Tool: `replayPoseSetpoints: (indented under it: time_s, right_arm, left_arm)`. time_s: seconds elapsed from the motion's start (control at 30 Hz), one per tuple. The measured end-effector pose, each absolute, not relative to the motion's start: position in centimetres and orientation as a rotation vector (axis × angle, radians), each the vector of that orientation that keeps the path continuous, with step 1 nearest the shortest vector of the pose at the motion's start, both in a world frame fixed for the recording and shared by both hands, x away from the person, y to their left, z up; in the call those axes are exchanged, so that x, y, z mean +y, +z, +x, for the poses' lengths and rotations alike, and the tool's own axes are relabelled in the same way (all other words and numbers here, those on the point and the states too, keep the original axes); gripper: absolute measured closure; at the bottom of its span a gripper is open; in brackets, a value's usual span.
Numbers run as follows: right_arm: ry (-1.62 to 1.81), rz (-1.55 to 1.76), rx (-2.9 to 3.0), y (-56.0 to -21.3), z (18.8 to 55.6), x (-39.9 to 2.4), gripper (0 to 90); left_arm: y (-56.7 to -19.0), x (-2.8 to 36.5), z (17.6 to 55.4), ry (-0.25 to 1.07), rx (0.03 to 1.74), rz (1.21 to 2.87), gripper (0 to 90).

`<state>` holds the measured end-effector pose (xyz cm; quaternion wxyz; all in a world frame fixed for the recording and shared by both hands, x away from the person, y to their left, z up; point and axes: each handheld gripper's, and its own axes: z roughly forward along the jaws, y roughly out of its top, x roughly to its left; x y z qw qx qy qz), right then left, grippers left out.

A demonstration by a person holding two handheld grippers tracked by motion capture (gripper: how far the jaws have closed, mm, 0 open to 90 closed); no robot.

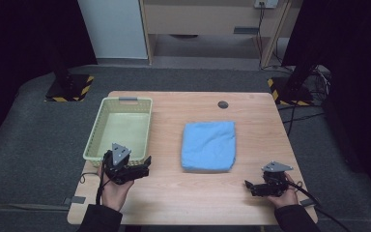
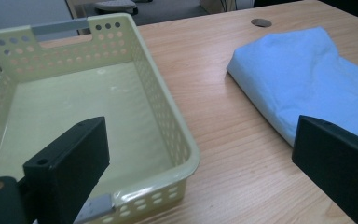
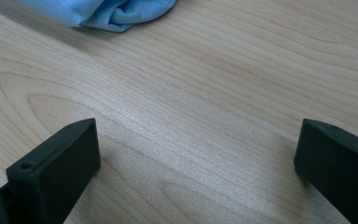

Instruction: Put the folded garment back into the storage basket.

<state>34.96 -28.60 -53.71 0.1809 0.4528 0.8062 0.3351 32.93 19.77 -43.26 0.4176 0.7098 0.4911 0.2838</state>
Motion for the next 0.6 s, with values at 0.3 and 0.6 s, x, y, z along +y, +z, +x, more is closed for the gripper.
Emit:
replayPoseSetpoints:
  time_s: [0.3,0.6]
  right_arm:
    - [0.946,1.279,2.277,-53.7,35.0,-28.6,0.3]
    - [0.945,1.279,2.277,-53.7,35.0,-28.6,0.3]
  left_arm:
    - [-42.9,18.2,34.4,0.66,1.185,1.783,3.2]
    - [-42.9,16.6,35.9,0.638,1.15,1.798,3.2]
